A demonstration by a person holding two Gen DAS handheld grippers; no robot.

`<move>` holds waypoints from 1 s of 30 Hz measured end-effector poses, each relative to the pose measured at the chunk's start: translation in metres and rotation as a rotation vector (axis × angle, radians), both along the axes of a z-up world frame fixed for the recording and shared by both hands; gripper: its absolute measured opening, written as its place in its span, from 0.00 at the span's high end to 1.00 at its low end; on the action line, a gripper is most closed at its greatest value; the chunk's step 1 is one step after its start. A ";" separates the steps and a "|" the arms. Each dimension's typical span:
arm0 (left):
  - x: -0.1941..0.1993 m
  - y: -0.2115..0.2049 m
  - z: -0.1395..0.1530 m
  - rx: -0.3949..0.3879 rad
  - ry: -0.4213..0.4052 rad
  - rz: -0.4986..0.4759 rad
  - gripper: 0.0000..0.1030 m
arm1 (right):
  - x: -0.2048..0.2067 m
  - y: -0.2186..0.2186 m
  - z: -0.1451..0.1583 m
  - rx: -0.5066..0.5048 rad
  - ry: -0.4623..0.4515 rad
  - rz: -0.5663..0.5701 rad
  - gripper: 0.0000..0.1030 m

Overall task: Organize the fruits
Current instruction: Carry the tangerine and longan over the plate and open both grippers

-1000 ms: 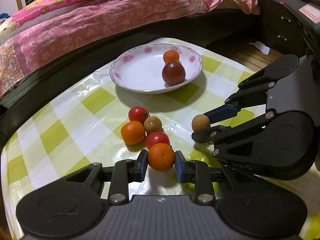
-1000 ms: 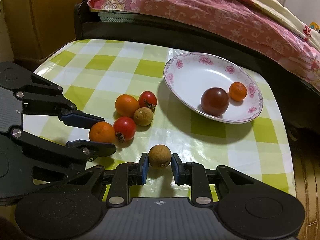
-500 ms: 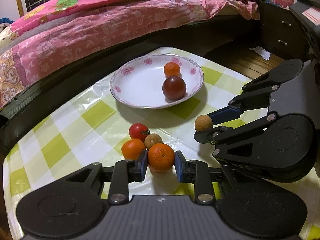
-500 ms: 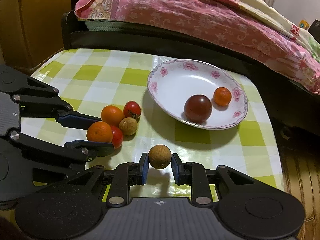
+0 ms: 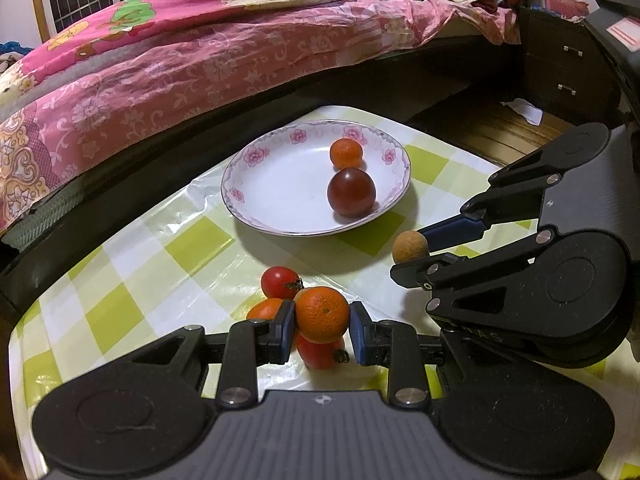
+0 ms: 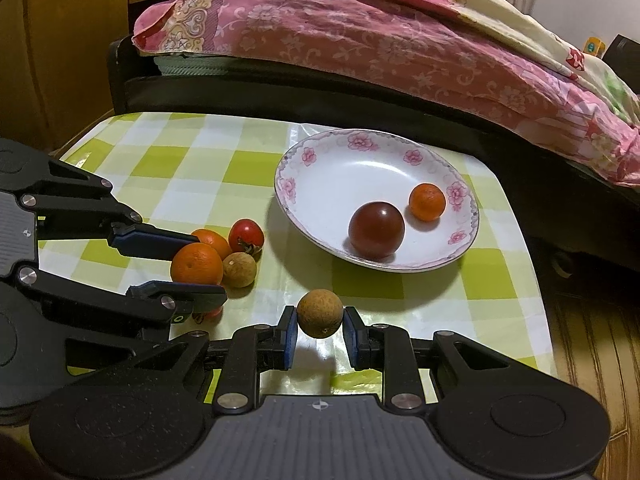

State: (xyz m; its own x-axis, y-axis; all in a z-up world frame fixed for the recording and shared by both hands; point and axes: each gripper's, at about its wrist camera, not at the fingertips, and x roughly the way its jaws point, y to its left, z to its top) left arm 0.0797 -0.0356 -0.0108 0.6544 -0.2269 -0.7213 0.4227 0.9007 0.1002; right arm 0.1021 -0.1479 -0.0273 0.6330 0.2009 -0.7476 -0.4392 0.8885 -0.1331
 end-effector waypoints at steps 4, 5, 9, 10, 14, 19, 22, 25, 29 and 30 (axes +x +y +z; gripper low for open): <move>0.002 -0.001 0.001 0.001 -0.008 0.001 0.65 | 0.000 -0.001 0.001 0.004 -0.006 -0.008 0.79; 0.003 -0.001 0.001 0.001 -0.009 0.001 0.65 | 0.000 -0.001 0.001 0.004 -0.007 -0.010 0.79; 0.005 0.000 0.001 0.002 -0.014 0.002 0.65 | 0.002 -0.001 0.002 0.008 -0.009 -0.015 0.79; 0.005 0.000 0.001 0.003 -0.016 0.002 0.65 | 0.002 -0.001 0.002 0.009 -0.011 -0.016 0.79; 0.008 0.001 0.001 0.002 -0.022 0.005 0.65 | 0.004 0.000 0.003 0.009 -0.012 -0.021 0.79; 0.012 0.000 0.003 0.006 -0.038 0.003 0.65 | 0.008 -0.002 0.006 0.017 -0.017 -0.032 0.79; 0.017 -0.002 0.004 0.003 -0.048 0.003 0.65 | 0.012 -0.004 0.008 0.026 -0.019 -0.044 0.79; 0.025 -0.003 0.007 -0.002 -0.062 0.002 0.65 | 0.018 -0.008 0.009 0.042 -0.020 -0.061 0.79; 0.038 -0.006 0.008 -0.016 -0.083 0.007 0.65 | 0.030 -0.016 0.011 0.091 -0.011 -0.098 0.79; 0.041 -0.006 0.008 -0.017 -0.088 0.007 0.65 | 0.033 -0.019 0.011 0.105 -0.008 -0.109 0.79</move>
State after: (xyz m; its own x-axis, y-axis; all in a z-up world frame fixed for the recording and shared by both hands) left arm 0.1209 -0.0417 -0.0029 0.7170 -0.2336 -0.6568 0.4064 0.9056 0.1215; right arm 0.1355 -0.1665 -0.0160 0.6613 0.2074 -0.7209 -0.3387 0.9400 -0.0403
